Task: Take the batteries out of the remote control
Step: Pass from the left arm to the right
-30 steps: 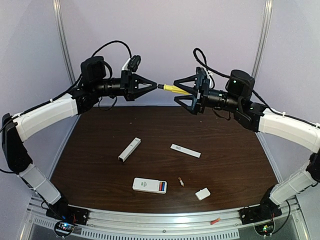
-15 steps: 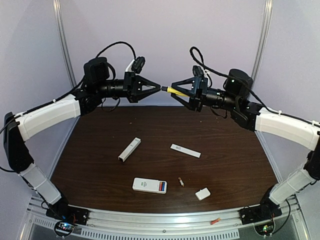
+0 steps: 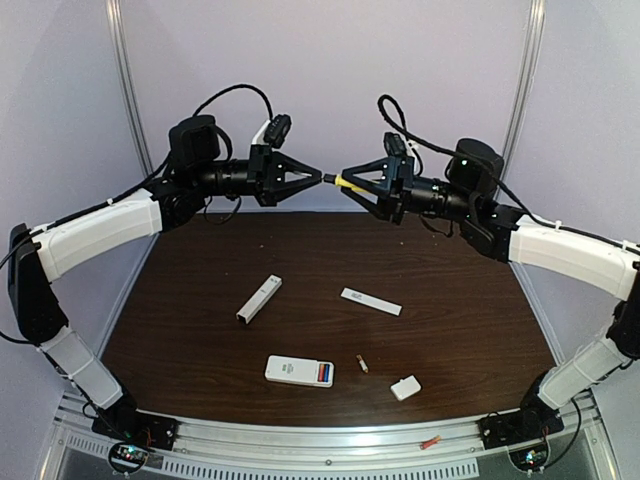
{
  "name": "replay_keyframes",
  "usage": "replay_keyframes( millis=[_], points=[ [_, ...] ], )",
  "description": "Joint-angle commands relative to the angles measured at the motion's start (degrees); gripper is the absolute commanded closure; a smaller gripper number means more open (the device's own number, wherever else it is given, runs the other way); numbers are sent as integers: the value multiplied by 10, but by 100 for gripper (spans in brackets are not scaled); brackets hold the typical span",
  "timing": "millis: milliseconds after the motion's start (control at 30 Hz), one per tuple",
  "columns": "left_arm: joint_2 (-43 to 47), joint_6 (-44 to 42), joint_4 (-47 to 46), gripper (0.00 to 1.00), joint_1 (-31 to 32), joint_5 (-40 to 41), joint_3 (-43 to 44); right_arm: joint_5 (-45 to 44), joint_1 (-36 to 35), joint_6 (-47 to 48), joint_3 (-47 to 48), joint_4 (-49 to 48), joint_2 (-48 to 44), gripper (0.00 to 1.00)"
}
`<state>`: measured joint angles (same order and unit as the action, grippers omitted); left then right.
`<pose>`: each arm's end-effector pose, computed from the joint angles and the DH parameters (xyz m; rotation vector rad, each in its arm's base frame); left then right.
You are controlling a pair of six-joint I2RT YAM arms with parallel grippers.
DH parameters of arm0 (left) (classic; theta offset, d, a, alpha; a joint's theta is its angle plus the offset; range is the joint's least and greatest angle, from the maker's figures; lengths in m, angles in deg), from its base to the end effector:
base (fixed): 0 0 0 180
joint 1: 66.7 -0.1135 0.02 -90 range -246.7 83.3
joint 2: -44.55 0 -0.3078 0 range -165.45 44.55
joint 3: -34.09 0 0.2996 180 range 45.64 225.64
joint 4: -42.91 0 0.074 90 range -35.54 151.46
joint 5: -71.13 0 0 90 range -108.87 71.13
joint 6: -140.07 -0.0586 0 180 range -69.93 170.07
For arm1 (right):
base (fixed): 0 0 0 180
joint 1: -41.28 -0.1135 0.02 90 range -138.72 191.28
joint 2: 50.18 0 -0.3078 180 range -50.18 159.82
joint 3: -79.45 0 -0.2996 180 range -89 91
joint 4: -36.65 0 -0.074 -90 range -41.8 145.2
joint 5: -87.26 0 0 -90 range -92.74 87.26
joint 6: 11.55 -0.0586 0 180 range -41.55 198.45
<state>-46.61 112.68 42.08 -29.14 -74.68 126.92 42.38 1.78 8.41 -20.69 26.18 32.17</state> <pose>0.3133 -0.3021 0.4346 0.5638 1.9124 -1.9906 0.2765 0.2817 0.4216 -0.3352 1.8509 2.0010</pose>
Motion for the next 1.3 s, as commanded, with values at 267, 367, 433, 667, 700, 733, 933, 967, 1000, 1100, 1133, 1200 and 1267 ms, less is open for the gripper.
replay_keyframes(
  millis=[267, 367, 433, 667, 700, 733, 933, 967, 1000, 1100, 1133, 1200, 1267],
  points=[
    [-6, -5, -19, 100, 5, -13, -10, 10, -11, -3, 10, -14, 7, 68],
    [-5, -8, -15, 100, 7, -12, -10, 10, -14, -2, 10, -12, 8, 70],
    [-5, -11, -11, 100, 8, -12, -10, 11, -16, -2, 10, -12, 8, 73],
    [-4, -16, -3, 100, 11, -10, -14, 9, -22, 2, 9, -5, 8, 83],
    [-3, -17, -3, 100, 11, -9, -15, 9, -22, 2, 9, -3, 9, 84],
    [-3, -17, -3, 100, 11, -9, -16, 9, -23, 3, 8, -3, 8, 85],
    [-2, -19, 2, 100, 11, -3, -21, 7, -25, 13, 1, 16, -1, 94],
    [-2, -20, 4, 96, 11, -2, -22, 3, -25, 19, 0, 26, -4, 95],
    [0, -22, 7, 90, 11, -1, -22, -2, -25, 28, -3, 39, -9, 97],
    [4, -32, 25, 75, 11, 3, -22, -11, -25, 46, -9, 82, -21, 100],
    [6, -38, 33, 71, 11, 4, -22, -11, -25, 55, -8, 102, -25, 100],
    [13, -57, 56, 61, 11, 7, -23, -14, -25, 81, -4, 148, -35, 100],
    [23, -78, 83, 53, 11, 12, -27, -26, -25, 115, 3, 205, -47, 100]
  ],
)
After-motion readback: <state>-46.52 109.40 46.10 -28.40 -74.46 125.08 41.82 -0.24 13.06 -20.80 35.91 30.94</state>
